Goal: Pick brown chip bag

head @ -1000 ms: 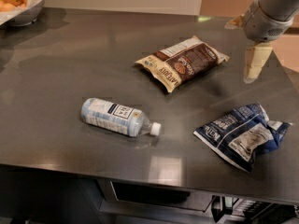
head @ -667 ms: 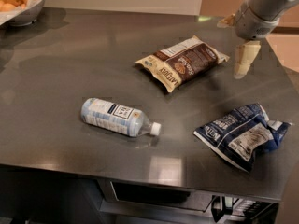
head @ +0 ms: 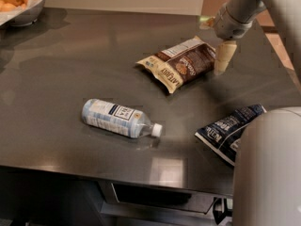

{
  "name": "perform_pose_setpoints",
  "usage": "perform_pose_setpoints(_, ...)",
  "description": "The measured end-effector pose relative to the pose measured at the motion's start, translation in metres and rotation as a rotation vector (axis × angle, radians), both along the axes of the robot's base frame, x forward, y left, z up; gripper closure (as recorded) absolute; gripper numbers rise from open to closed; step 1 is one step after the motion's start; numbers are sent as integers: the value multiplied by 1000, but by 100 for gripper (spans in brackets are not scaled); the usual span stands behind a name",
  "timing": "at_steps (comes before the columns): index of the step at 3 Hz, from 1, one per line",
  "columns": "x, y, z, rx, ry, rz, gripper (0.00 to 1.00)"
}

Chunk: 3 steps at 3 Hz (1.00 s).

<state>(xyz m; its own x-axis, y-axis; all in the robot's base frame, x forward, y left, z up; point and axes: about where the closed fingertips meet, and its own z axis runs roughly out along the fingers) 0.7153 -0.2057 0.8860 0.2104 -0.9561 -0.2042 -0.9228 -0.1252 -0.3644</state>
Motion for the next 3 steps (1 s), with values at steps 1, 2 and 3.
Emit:
perform_pose_setpoints(1,17,19,-16,8,24,19,0)
perform_pose_setpoints(2,25,30,-30,7,54,31,0)
perform_pose_setpoints(3,29,38,-39,0,77,32,18)
